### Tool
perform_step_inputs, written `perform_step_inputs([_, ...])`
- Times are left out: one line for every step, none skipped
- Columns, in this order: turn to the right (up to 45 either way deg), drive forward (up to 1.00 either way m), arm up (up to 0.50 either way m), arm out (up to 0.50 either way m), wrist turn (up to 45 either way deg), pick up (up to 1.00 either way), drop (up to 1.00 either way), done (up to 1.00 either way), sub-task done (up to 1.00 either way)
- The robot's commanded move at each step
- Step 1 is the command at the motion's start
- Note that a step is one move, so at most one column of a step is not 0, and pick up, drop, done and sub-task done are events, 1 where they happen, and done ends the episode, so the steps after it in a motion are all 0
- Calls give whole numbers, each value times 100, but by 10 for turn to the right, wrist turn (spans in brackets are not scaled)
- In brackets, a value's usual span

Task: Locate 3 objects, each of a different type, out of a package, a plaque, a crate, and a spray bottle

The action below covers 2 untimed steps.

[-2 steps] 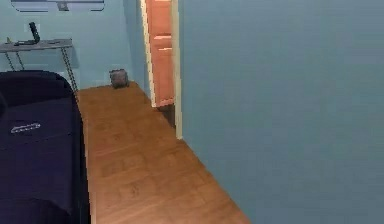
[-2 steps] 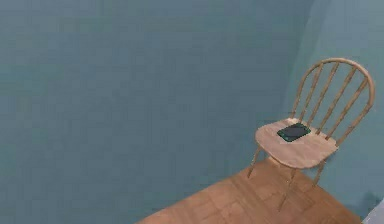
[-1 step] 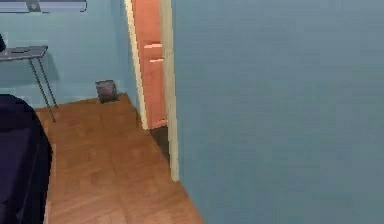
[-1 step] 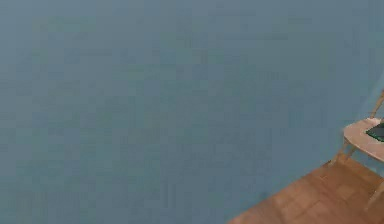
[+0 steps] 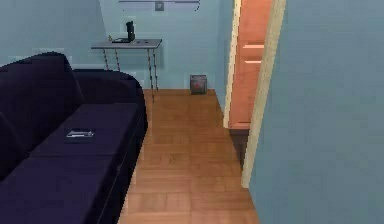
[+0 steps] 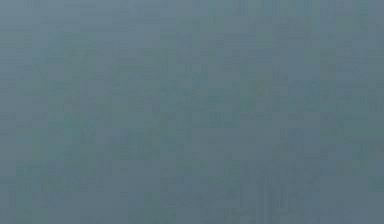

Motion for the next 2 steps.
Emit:
perform_step_inputs([0,100,0,0,0,0,0,0,0])
perform_step_inputs([0,100,0,0,0,0,0,0,0])
